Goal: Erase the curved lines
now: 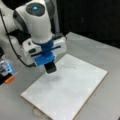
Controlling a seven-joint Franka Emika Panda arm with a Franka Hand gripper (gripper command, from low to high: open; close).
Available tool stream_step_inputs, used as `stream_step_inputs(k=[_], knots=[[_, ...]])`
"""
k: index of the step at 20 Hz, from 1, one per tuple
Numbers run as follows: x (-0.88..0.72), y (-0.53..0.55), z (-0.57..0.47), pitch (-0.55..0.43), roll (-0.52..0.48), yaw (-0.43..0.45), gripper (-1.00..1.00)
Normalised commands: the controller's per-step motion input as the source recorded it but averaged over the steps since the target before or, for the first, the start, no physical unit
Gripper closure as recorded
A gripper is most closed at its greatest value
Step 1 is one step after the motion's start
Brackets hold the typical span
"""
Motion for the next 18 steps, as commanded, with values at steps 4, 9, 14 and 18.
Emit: stream_step_inputs(k=[4, 9, 14, 18], knots=[[-0.33, 0.23, -0.07, -0.125, 0.070, -0.330, 1.00], [-0.13, 0.28, -0.15, -0.177, 0.077, -0.246, 1.00], [0.00, 0.35, -0.28, -0.228, 0.012, -0.226, 1.00], [-0.06, 0.32, -0.27, -0.158, -0.036, -0.189, 1.00]])
